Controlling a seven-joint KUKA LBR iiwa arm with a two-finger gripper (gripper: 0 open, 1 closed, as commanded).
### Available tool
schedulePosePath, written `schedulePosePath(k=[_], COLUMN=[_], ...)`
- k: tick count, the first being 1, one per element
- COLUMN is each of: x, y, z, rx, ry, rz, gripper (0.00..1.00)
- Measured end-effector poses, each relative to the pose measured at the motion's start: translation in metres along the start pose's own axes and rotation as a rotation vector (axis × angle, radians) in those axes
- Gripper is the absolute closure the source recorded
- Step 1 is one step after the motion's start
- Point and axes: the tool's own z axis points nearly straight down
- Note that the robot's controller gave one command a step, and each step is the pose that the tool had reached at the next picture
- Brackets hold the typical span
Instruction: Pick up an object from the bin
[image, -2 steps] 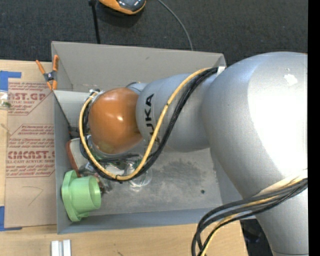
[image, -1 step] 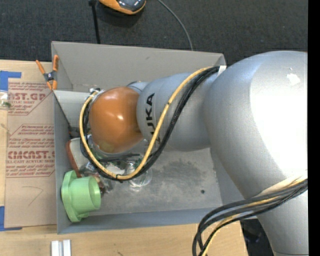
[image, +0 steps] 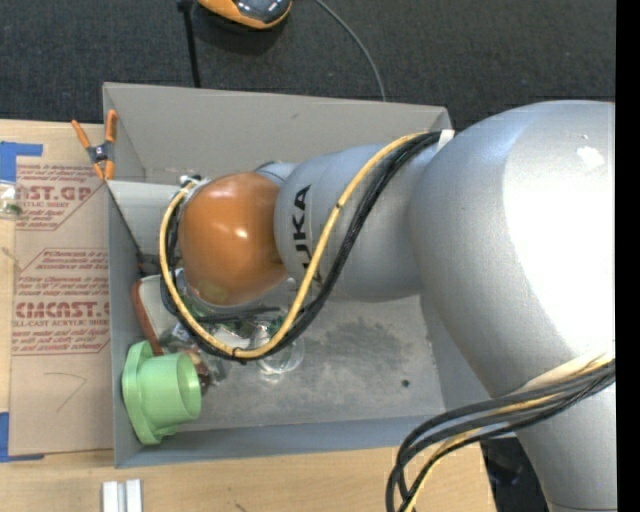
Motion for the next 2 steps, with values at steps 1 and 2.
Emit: schedulePosePath(k=[1,2], x=[0.001,0.002], y=[0.001,0.003], z=[-0.006,-0.028], rx=[-0.003,-0.006], ry=[0.003,0.005], rz=[0.0,0.0], gripper=[1.0,1.0])
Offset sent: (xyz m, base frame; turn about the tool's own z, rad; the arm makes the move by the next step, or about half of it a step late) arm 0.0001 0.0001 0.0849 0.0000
